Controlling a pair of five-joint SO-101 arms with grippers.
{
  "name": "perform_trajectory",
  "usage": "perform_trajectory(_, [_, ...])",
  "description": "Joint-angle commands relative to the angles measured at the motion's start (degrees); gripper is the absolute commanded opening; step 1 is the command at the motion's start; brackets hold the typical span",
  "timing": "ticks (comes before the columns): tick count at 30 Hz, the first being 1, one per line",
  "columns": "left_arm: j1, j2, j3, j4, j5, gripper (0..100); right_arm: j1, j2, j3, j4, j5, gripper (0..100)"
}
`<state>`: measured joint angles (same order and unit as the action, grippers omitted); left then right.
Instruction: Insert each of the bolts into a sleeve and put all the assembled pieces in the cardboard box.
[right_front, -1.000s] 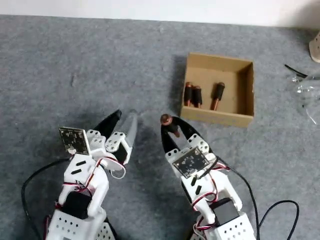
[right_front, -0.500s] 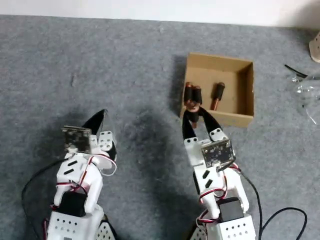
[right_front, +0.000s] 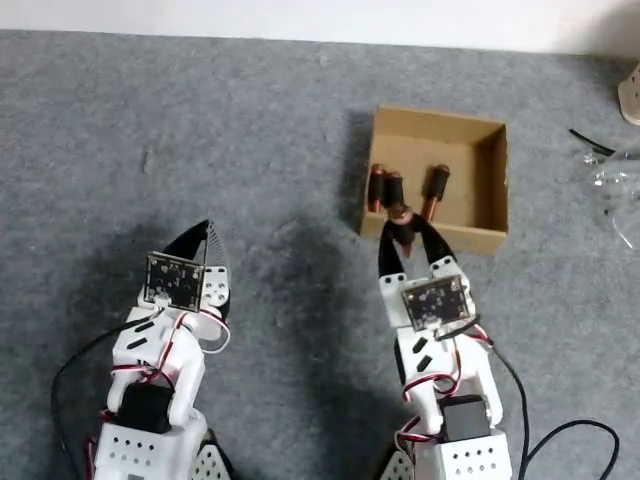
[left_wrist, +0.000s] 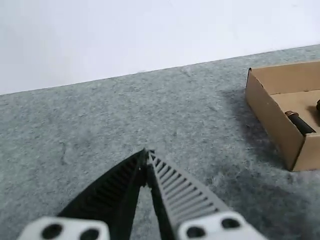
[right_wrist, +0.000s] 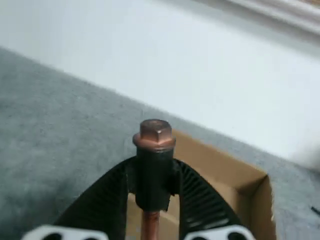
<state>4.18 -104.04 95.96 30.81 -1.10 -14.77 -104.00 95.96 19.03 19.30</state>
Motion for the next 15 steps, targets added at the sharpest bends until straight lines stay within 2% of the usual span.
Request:
perform_trajectory(1, [-0.4, -0.7, 1.2, -0.1, -0.3, 1, -1.4, 0.7, -1.3, 2.9, 1.2, 0.6])
perform_trajectory(5, [-0.4, -0.7, 1.2, -0.1, -0.3, 1, -1.2, 11.6, -9.7, 2.9, 1.1, 0.6])
perform_trajectory(15, [-0.4, -0.7, 1.2, 0.1, -0.4, 1, -1.1, 64.4, -48.4, 2.9, 0.9, 0.6])
